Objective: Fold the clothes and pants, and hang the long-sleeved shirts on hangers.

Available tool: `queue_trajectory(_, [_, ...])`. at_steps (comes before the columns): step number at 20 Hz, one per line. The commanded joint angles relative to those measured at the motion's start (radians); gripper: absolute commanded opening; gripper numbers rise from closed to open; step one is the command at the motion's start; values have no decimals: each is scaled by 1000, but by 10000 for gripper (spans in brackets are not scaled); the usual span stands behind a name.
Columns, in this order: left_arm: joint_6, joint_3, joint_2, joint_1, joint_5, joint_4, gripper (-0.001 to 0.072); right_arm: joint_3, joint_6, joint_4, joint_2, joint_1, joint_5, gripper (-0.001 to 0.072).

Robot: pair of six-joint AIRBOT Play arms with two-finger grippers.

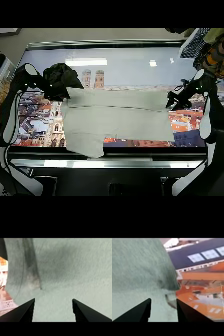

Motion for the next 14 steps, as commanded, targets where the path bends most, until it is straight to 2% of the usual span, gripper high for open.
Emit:
queue_trajectory(1, [0, -25, 79, 18, -71, 137, 541, -11, -96, 40, 103, -35, -27, 383])
queue_trajectory(4, [0, -264, 269, 45, 11, 165, 541, -132, -177, 126, 240, -124, -82, 382])
queue_trajectory(7, [-27, -713, 563, 68, 264, 153, 541, -338, -224, 229, 363, -178, -109, 382])
queue_trajectory(9, [-25, -961, 731, 91, 348, 89, 541, -454, -244, 247, 441, -180, -142, 381])
queue_trajectory(11, [7, -1152, 859, 122, 382, 9, 541, -543, -248, 258, 510, -180, -167, 381])
queue_trajectory(14, [115, -1340, 969, 168, 418, -147, 541, -610, -248, 259, 583, -180, -174, 381])
